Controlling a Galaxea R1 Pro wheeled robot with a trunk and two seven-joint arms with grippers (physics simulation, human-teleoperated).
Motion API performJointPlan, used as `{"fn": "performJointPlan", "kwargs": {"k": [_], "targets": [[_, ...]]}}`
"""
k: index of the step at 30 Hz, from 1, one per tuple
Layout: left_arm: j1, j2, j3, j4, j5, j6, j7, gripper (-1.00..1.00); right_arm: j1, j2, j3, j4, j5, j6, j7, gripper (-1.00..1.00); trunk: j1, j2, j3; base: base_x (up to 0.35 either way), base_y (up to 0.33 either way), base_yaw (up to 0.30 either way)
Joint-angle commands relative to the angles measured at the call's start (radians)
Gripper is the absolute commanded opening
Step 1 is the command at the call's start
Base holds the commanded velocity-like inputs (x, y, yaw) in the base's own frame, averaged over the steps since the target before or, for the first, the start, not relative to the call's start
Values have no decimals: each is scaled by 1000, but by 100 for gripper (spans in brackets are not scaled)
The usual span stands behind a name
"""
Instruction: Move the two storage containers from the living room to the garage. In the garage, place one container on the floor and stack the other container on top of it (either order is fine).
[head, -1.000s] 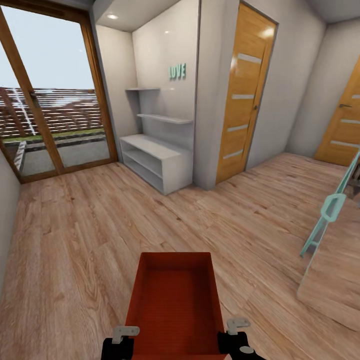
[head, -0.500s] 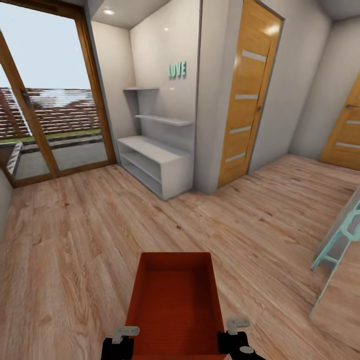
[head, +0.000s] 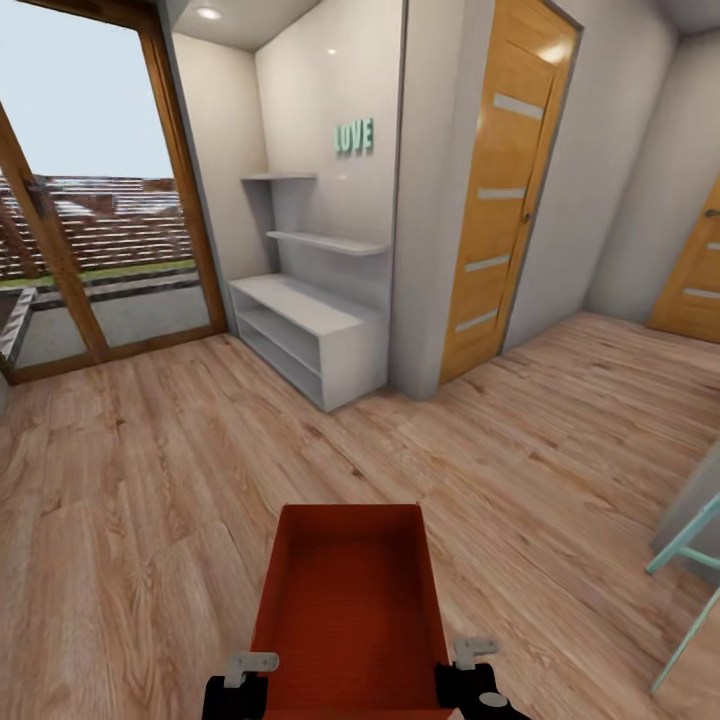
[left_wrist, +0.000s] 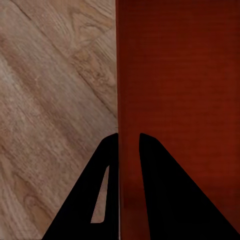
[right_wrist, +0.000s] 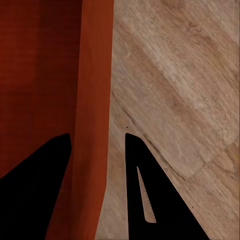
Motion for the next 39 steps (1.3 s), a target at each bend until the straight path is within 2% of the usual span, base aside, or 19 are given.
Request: {"fn": "performJointPlan", "kwargs": {"k": [1,39], "targets": [[-1,0,28,0,-13,-4,13,-100,-1,0,-1,1,-4,-3,-9,-100,0,0,-1,347,0,0],[-1,0,28,0,-13,-4,13,-100,-1,0,-1,1,-1,-3,-8,-100,0,0,-1,347,0,-5]]}}
